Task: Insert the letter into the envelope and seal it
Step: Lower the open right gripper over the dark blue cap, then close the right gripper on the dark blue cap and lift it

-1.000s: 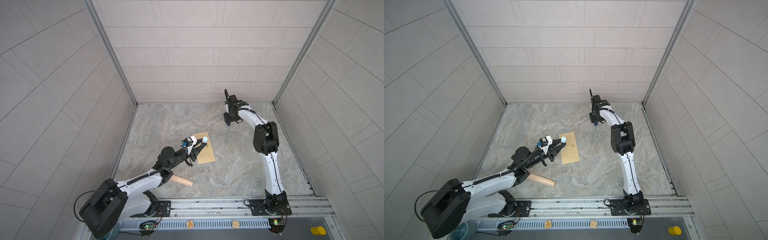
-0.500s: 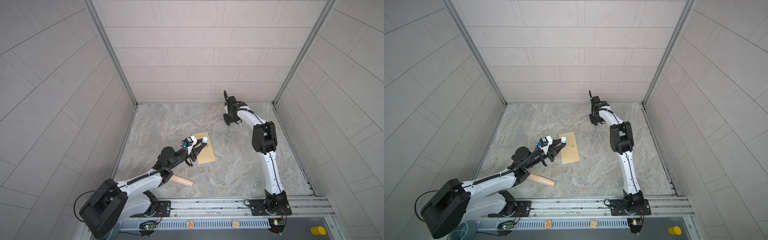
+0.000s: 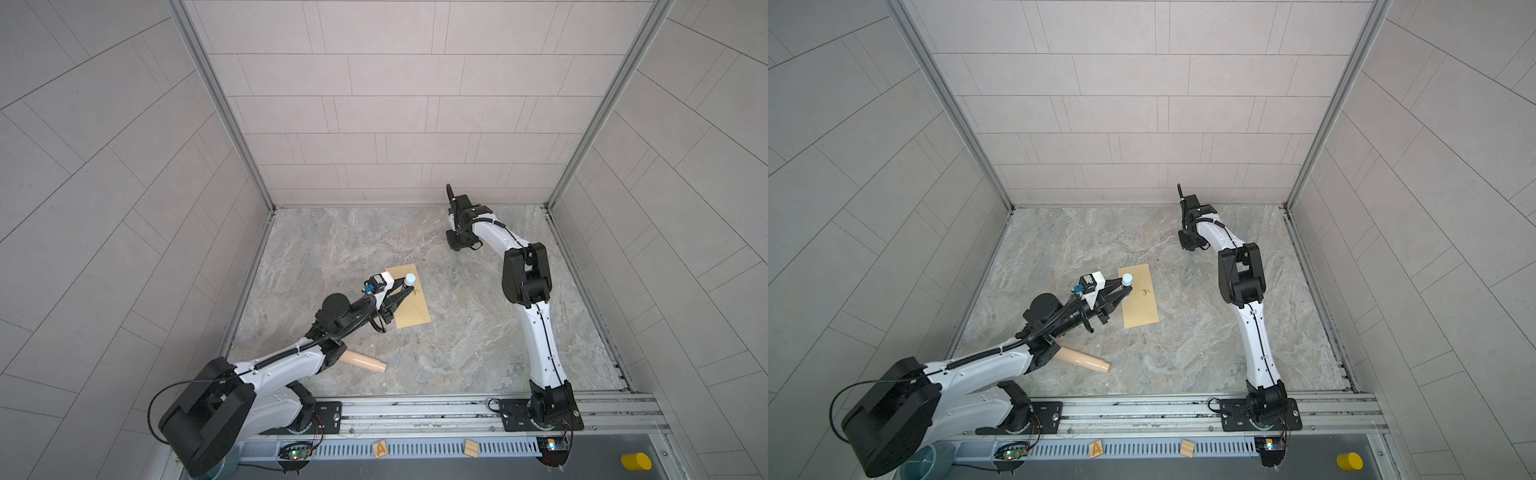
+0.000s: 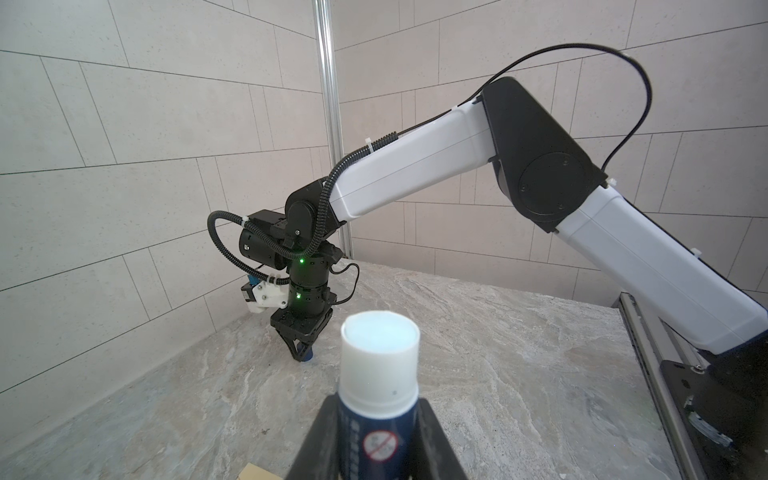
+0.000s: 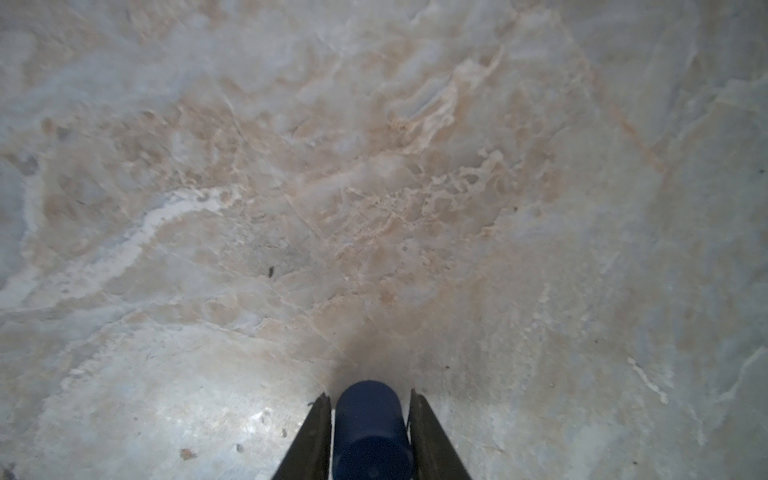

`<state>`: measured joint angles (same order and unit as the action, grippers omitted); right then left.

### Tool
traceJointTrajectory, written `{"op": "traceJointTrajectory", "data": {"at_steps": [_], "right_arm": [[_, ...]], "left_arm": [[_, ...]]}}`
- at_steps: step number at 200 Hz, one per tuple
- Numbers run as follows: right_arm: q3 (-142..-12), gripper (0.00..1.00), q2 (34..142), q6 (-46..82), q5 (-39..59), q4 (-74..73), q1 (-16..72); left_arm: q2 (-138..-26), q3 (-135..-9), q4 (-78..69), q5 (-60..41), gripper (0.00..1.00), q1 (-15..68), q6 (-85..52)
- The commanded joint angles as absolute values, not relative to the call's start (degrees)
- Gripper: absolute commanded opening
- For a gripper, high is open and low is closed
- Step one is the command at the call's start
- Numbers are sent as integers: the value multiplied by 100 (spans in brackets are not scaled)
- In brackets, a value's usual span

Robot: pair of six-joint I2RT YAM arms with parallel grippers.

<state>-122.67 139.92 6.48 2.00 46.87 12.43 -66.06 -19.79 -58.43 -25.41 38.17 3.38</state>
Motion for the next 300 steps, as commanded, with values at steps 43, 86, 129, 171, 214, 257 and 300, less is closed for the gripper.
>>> {"op": "traceJointTrajectory", "data": {"at_steps": [43,86,129,171,214,257,300], "right_arm": [[-12406,33,14056,650,43,4801,1222],[-12437,29,14063,668,62,4792,1222],[-12437,26,14089,649,44,4807,1222],[-12437,23,14056,648,61,4852,1222],[-12596,23,13968,682,73,5184,1229],[-12559,23,13596,753,342,5450,1233],[-11792,23,12629,802,738,5143,1265]], "left_arm": [[-6638,-2022,-6027,-2549,0,3842,288],[-6696,-2021,-6056,-2537,0,3848,281],[-6734,-2021,-6091,-2531,0,3841,263],[-6771,-2022,-6117,-2540,0,3841,263],[-6801,-2022,-6126,-2540,0,3846,264],[-6838,-2008,-6135,-2558,0,3842,263],[-6894,-1991,-6156,-2585,0,3841,272]]}}
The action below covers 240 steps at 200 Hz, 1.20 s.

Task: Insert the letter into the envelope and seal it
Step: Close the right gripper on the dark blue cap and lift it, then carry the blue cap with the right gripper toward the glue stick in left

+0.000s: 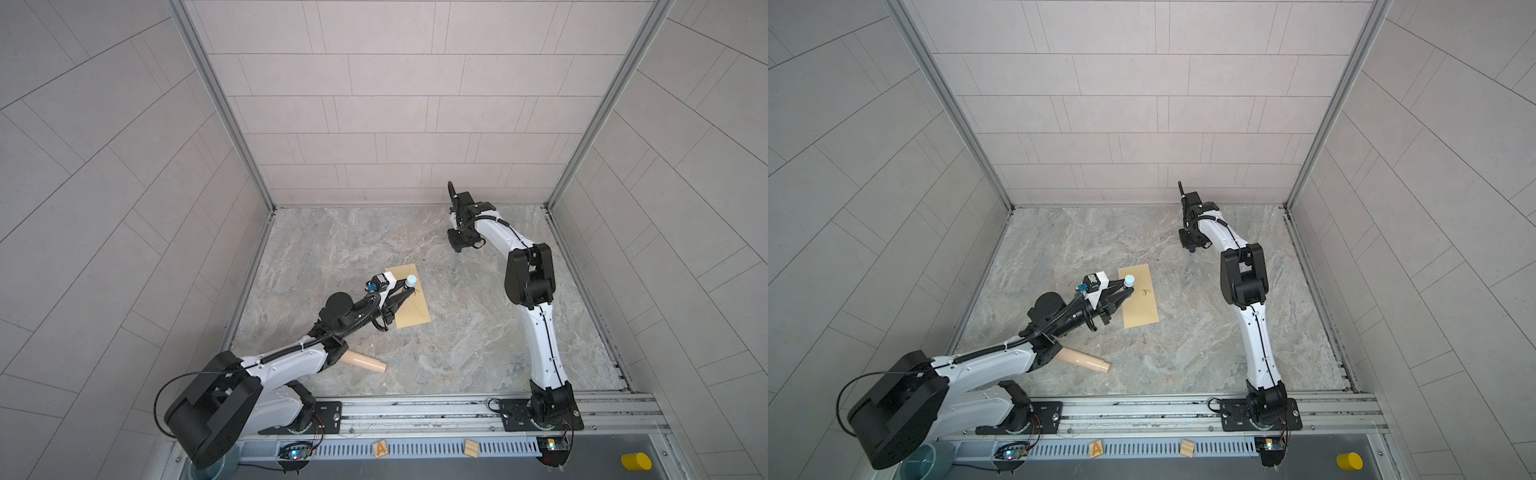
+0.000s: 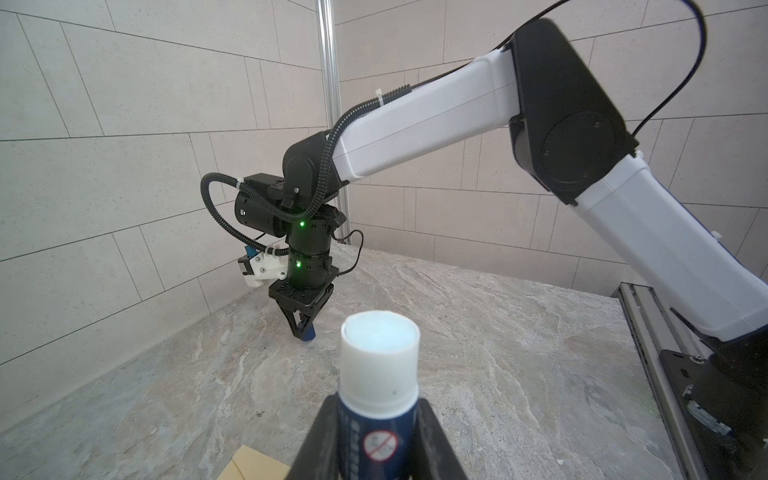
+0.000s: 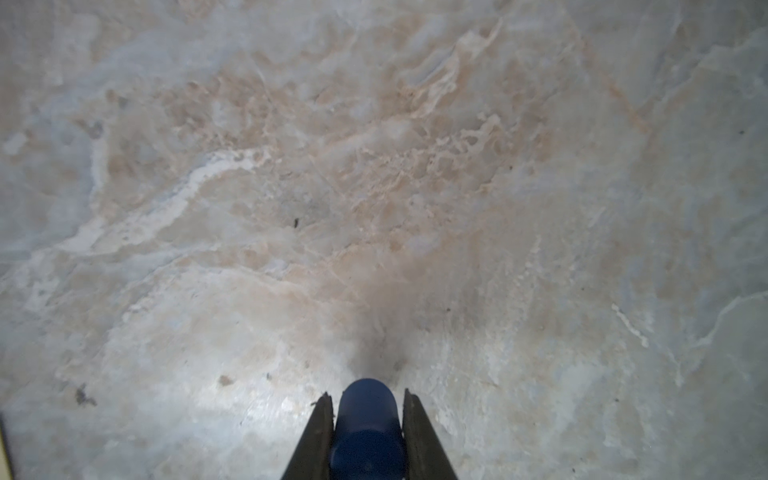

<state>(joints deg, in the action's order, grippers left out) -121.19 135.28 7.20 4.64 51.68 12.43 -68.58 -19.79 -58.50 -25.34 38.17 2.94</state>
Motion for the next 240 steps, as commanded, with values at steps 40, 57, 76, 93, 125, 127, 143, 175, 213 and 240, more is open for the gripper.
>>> {"op": "traceJointTrajectory", "data": {"at_steps": [40,57,76,93,125,127,143,175,213,240], "right_arm": [[-11024,23,11562,832,1216,5006,1320],[-10647,23,11014,839,1449,4907,1352],[-10197,23,10358,844,1768,4730,1410],[-9796,23,9781,786,2042,4575,1483],[-8971,22,8717,833,2381,4098,1696],[-8931,22,8659,832,2408,4072,1707],[-8675,22,8231,932,2687,3973,1773],[-8475,22,7757,1037,3109,4018,2020],[-8420,22,7567,1016,3311,4131,2500],[-8446,22,7566,942,3283,4275,2828]], "left_arm": [[-6965,-1969,-6180,-2653,0,3846,312],[-6992,-1960,-6188,-2684,0,3848,326],[-7012,-1951,-6205,-2731,0,3842,343],[-7031,-1943,-6216,-2757,0,3843,360],[-7039,-1942,-6217,-2819,0,3846,379],[-7040,-1938,-6215,-2821,0,3846,383],[-7048,-1942,-6221,-2867,0,3843,396],[-7050,-1986,-6220,-2999,0,3842,396],[-7049,-2021,-6221,-3127,0,3857,396],[-7040,-2030,-6205,-3180,0,3864,396]]}}
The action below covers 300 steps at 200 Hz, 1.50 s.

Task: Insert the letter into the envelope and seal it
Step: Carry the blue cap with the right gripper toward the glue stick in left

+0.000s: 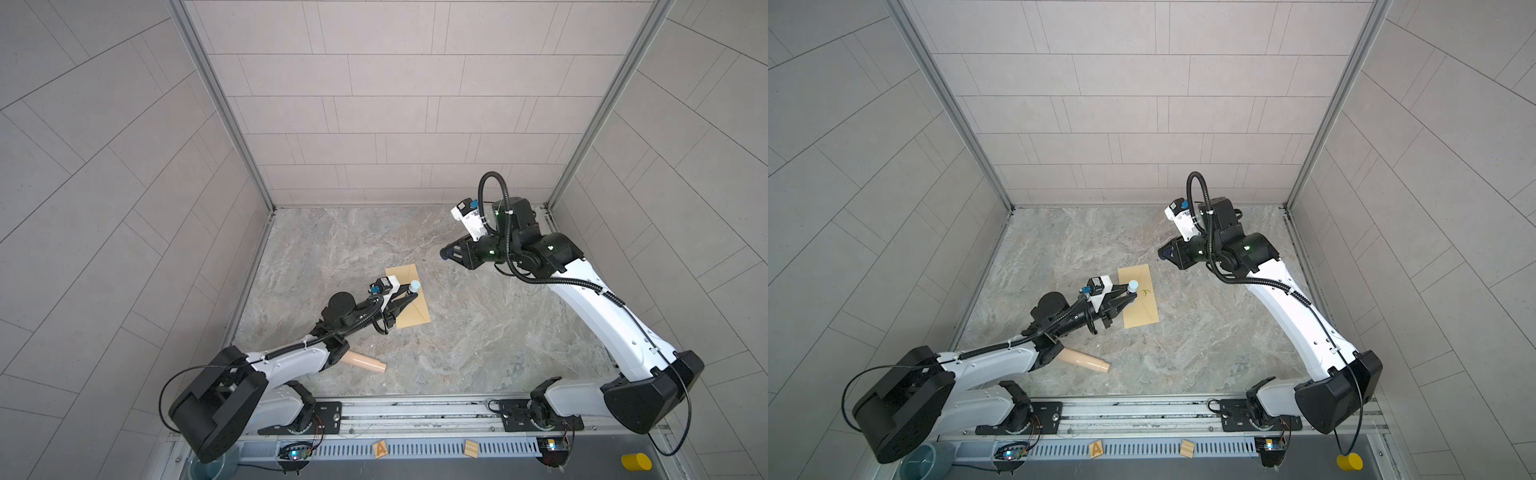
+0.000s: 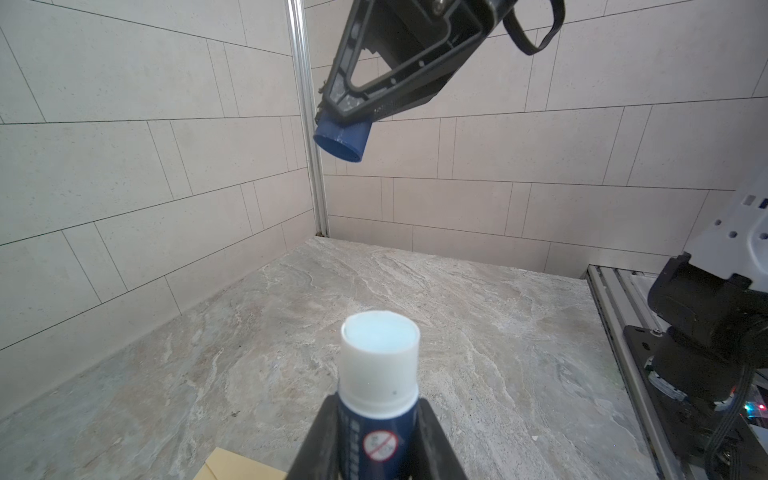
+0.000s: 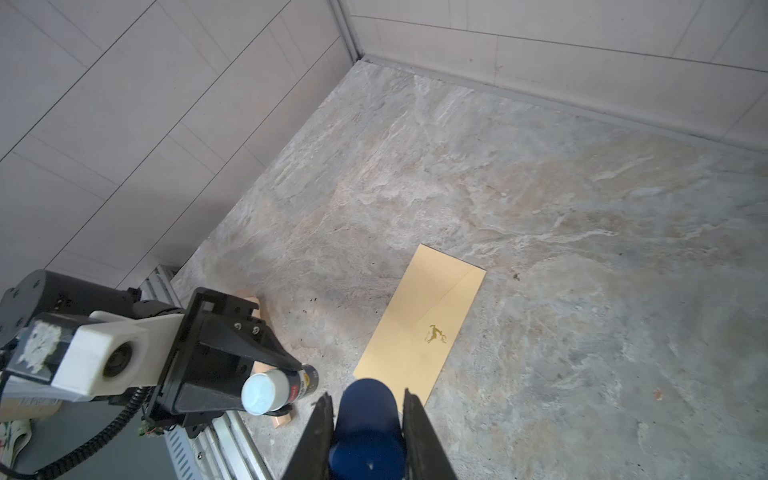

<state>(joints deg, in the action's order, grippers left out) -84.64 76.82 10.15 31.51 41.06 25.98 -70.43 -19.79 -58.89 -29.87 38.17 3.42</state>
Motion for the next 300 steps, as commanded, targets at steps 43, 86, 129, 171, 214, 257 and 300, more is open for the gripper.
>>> {"op": "traceJointTrajectory", "data": {"at_steps": [43,86,129,171,214,257,300], "right_arm": [[-8499,22,7658,783,3226,4497,3264],[-8507,22,7737,714,3145,4598,3466],[-8499,22,7876,705,3091,4579,3642],[-8499,22,7987,702,3056,4562,3740],[-8473,23,8042,710,3032,4521,3809],[-8464,23,8116,712,2964,4507,3841],[-8464,22,8165,738,2962,4449,3883]], "left_arm": [[-7040,-2057,-6188,-3217,0,3871,404],[-7061,-2083,-6188,-3226,0,3871,413],[-7076,-2101,-6188,-3233,0,3874,412],[-7088,-2092,-6194,-3225,0,3876,413],[-7079,-2092,-6189,-3226,0,3876,402],[-7079,-2092,-6188,-3224,0,3882,387],[-7085,-2092,-6206,-3225,0,3877,389]]}}
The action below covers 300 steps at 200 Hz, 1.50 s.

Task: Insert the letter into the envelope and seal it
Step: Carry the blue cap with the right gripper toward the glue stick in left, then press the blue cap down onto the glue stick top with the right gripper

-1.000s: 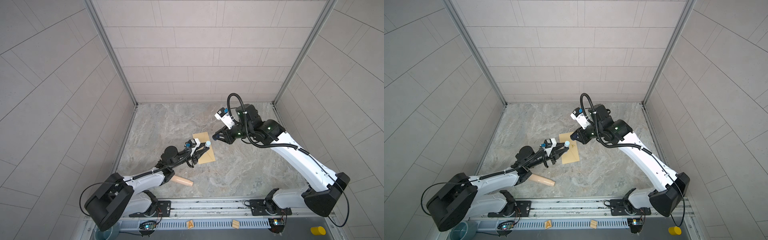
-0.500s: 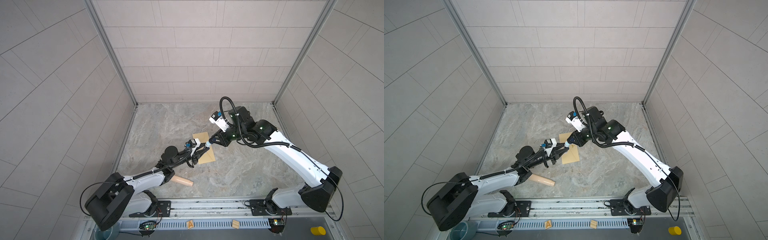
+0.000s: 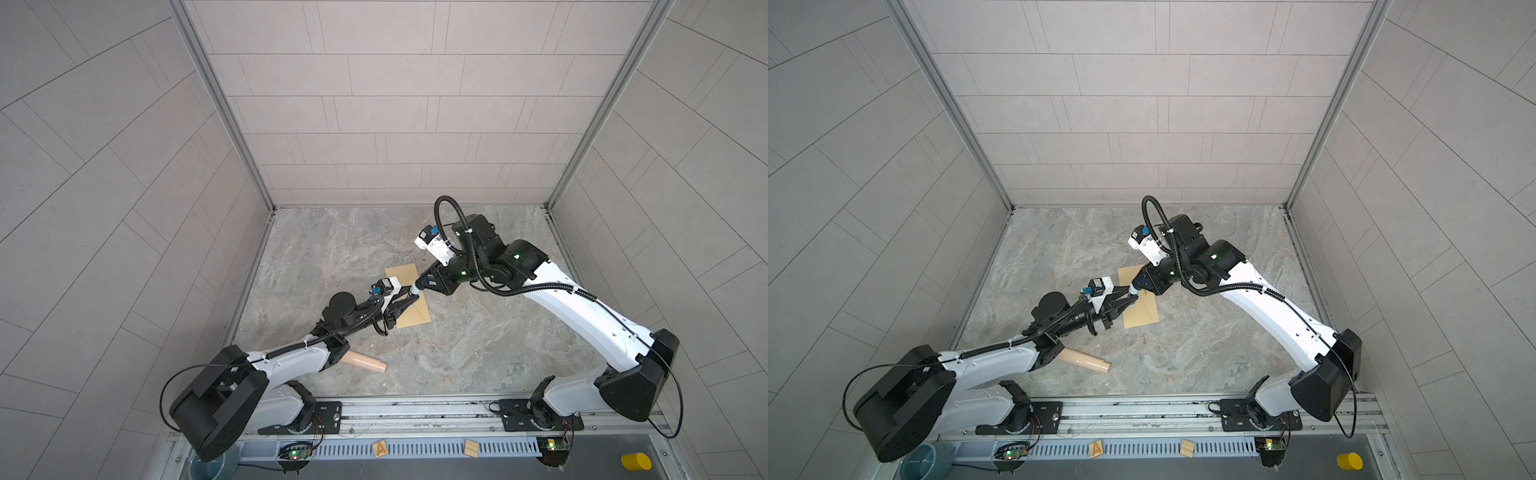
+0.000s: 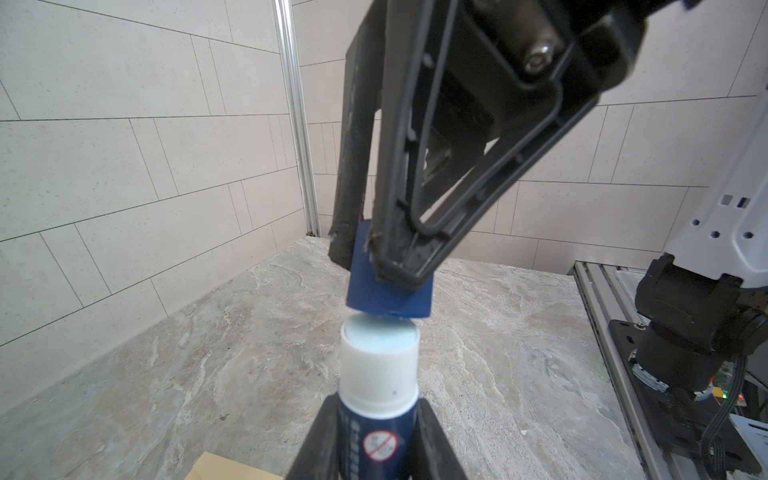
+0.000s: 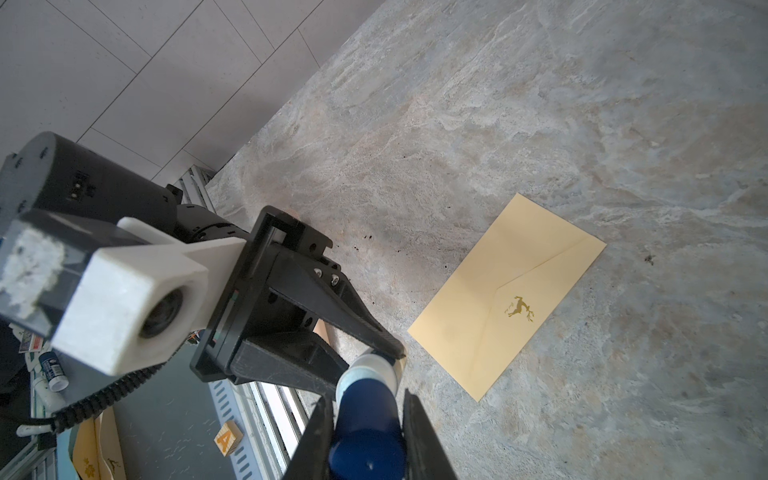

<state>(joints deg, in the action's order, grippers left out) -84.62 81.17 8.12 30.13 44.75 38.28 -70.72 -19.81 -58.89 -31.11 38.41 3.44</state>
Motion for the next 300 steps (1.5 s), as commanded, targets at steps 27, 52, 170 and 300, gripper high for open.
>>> {"op": "traceJointTrajectory", "data": {"at_steps": [27,52,170,300], "right_arm": [[-8455,23,8200,754,2967,4408,3927],[-8455,23,8247,772,2962,4381,3941],[-8464,23,8341,778,3067,4350,4068],[-8481,23,8442,638,3068,4447,4241]], "left_arm": [[-7100,-2084,-6205,-3217,0,3879,387],[-7097,-2083,-6215,-3216,0,3883,378],[-7143,-2079,-6267,-3224,0,3889,331],[-7148,-2070,-6287,-3224,0,3888,334]]}}
